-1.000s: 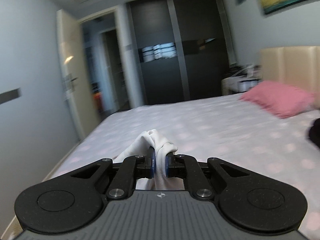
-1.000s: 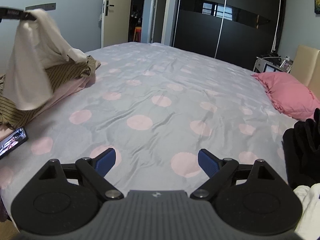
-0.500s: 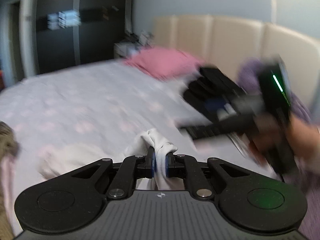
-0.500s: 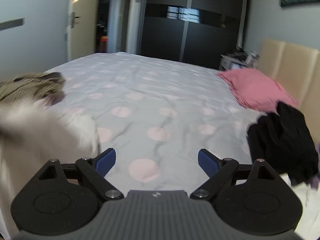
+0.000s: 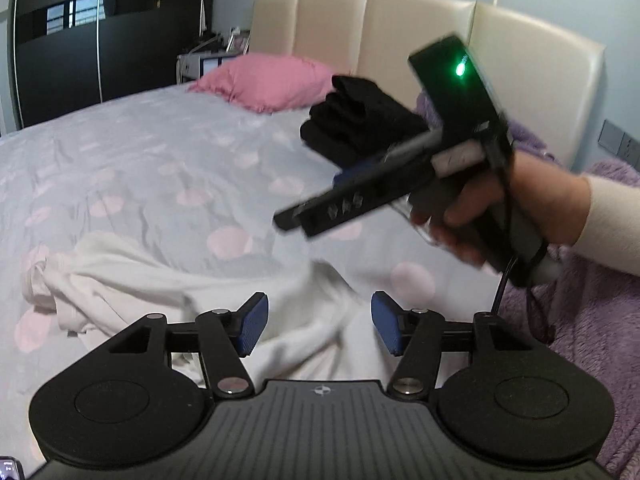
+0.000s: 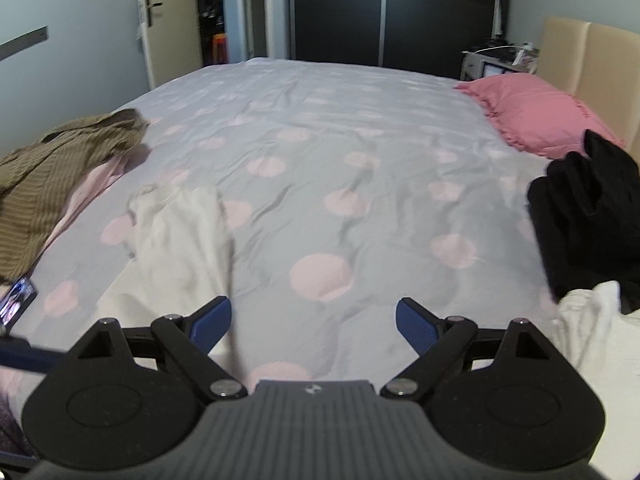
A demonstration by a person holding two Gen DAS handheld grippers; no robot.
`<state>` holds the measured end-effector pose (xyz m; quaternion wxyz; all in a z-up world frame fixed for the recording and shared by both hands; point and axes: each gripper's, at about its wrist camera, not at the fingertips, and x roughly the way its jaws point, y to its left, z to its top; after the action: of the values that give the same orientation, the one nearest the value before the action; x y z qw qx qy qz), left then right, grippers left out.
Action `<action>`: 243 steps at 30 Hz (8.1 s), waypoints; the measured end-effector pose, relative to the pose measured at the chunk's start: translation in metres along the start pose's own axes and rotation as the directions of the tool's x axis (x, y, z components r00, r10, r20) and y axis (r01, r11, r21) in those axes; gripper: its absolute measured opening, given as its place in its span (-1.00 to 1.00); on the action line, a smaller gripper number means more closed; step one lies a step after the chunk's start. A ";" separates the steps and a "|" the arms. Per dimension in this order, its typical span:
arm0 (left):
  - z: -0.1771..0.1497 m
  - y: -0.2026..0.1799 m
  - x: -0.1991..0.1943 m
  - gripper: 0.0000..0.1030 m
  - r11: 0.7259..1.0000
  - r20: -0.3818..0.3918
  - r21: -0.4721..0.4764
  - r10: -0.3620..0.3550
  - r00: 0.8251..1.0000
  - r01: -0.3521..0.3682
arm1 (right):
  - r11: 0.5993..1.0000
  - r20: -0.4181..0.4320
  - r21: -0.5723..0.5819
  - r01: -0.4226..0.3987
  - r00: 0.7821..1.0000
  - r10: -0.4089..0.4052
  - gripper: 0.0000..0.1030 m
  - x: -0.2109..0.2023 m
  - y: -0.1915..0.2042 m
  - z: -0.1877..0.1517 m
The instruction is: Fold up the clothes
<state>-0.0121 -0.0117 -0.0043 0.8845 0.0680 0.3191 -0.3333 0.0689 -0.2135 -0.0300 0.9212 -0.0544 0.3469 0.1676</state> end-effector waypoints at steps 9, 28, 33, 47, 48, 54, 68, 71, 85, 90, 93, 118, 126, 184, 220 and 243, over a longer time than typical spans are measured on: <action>-0.004 0.032 -0.021 0.20 0.992 0.034 -0.117 0.046 0.998 -0.042 | 0.995 -0.018 -0.015 -0.101 0.995 0.101 0.58 0.000 0.015 -0.001; -0.047 0.133 0.052 0.17 0.869 -0.281 -0.340 0.271 0.920 -0.360 | 0.977 -0.239 -0.098 -0.187 0.958 0.159 0.13 0.058 0.043 -0.024; -0.050 0.142 0.060 -0.63 0.868 -0.298 -0.350 0.255 0.920 -0.353 | 0.972 -0.246 -0.088 -0.218 0.950 0.190 -0.65 0.060 0.042 -0.023; -0.008 0.122 -0.003 -0.96 0.902 -0.105 -0.332 0.255 0.961 -0.275 | 0.993 0.041 0.070 0.094 0.994 -0.097 -0.83 -0.005 -0.018 0.011; -0.007 0.116 -0.007 -0.96 0.908 -0.100 -0.329 0.241 0.965 -0.261 | 0.988 0.045 0.093 0.127 0.990 -0.132 -0.83 -0.009 -0.024 0.011; -0.022 0.086 -0.013 -0.96 0.933 -0.192 -0.288 0.165 0.967 -0.216 | 0.931 -0.039 0.265 0.252 0.967 -0.251 -0.83 -0.017 -0.072 -0.004; -0.048 0.086 0.012 -0.31 0.926 -0.341 -0.337 0.047 0.939 -0.169 | 0.961 -0.095 0.133 0.243 0.968 -0.232 -0.20 -0.017 -0.064 -0.013; -0.041 0.094 0.013 -0.03 0.913 -0.335 -0.349 0.088 0.938 -0.210 | 0.982 -0.054 0.054 0.178 0.983 -0.176 -0.19 -0.019 -0.047 -0.006; -0.032 0.074 0.031 -0.98 0.952 -0.299 -0.286 0.023 0.954 -0.112 | 0.996 -0.119 -0.093 -0.013 0.993 0.002 -0.19 0.011 0.011 -0.010; -0.026 0.035 0.023 -0.99 0.988 -0.235 -0.156 -0.016 0.972 -0.021 | 0.993 -0.144 -0.072 -0.091 0.986 0.080 -0.19 0.011 0.021 -0.008; -0.031 0.010 0.024 -1.00 0.997 -0.248 -0.076 -0.045 0.968 0.027 | 0.985 -0.173 -0.034 -0.166 0.972 0.158 -0.19 0.010 0.029 -0.009; -0.066 -0.064 0.016 -0.99 0.959 -0.182 0.283 0.059 0.982 -0.005 | 0.879 -0.426 -0.180 -0.441 0.841 0.334 -0.94 0.024 0.100 -0.042; -0.063 -0.050 0.012 -0.43 0.974 -0.184 0.227 0.047 0.982 -0.005 | 0.916 -0.406 -0.111 -0.385 0.859 0.312 -0.97 0.027 0.074 -0.035; -0.054 0.062 0.013 -0.10 0.942 -0.311 -0.033 0.308 0.899 -0.335 | 0.628 -0.320 -0.735 -0.253 0.947 0.008 -0.57 0.051 0.166 -0.067; 0.021 0.035 0.079 -0.10 0.924 -0.248 0.280 0.331 0.911 -0.260 | 0.983 -0.358 -0.148 0.105 0.921 -0.152 -0.94 -0.031 -0.105 -0.066; 0.079 0.188 0.252 -0.54 0.974 -0.488 -0.173 0.046 0.872 -0.149 | 0.996 -0.423 -0.072 0.043 0.903 -0.070 -0.93 -0.005 -0.133 -0.077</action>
<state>0.2924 -0.0309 -0.1135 0.7956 0.0732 0.5573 -0.2261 0.0636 -0.3562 -0.0864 0.8259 -0.1276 0.5323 0.1353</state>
